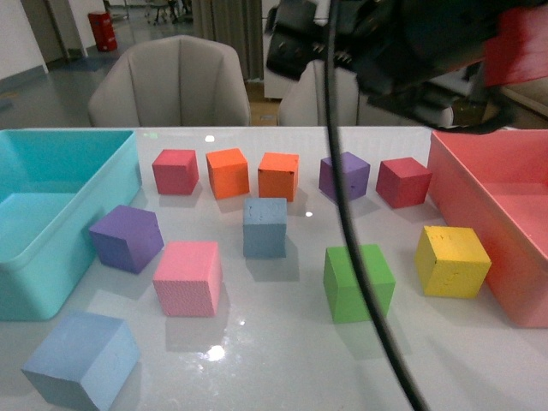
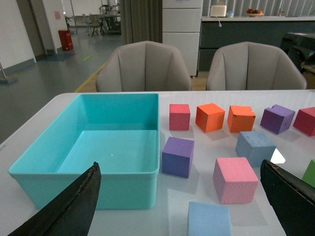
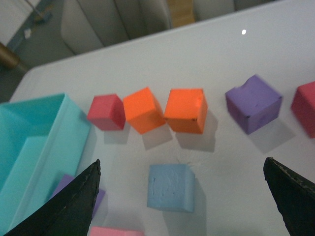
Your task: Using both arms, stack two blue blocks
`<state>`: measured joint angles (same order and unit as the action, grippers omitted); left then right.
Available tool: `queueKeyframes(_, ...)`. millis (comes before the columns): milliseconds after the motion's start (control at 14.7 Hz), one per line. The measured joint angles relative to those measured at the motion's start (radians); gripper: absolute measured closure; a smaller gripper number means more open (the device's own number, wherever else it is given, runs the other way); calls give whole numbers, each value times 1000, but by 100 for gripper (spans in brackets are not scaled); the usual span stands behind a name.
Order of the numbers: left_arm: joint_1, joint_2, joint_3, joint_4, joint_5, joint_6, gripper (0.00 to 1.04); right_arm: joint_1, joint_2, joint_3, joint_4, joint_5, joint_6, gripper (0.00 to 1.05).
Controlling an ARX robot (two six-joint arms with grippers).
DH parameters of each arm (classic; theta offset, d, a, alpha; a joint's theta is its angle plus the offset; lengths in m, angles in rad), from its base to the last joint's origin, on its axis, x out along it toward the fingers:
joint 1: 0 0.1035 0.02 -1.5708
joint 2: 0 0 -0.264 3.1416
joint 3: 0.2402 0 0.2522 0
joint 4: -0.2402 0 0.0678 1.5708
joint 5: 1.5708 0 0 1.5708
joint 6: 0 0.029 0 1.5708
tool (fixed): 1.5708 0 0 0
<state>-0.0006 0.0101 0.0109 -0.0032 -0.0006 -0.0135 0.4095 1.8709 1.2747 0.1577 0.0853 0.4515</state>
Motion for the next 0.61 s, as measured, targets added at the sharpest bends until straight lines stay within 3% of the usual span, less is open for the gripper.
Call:
queueKeyframes(272, 0, 0, 0, 0, 0, 0, 7, -9, -482, -451, 169, 125, -47, 6)
queueKeyframes(475, 0, 0, 0, 0, 0, 0, 7, -116, -785, -687, 157, 201, -98, 6)
queueKeyframes(543, 0, 0, 0, 0, 0, 0, 7, -159, -882, -774, 241, 194, -159, 12)
queueKeyframes(611, 0, 0, 0, 0, 0, 0, 7, -212, -988, -858, 281, 125, -253, 23)
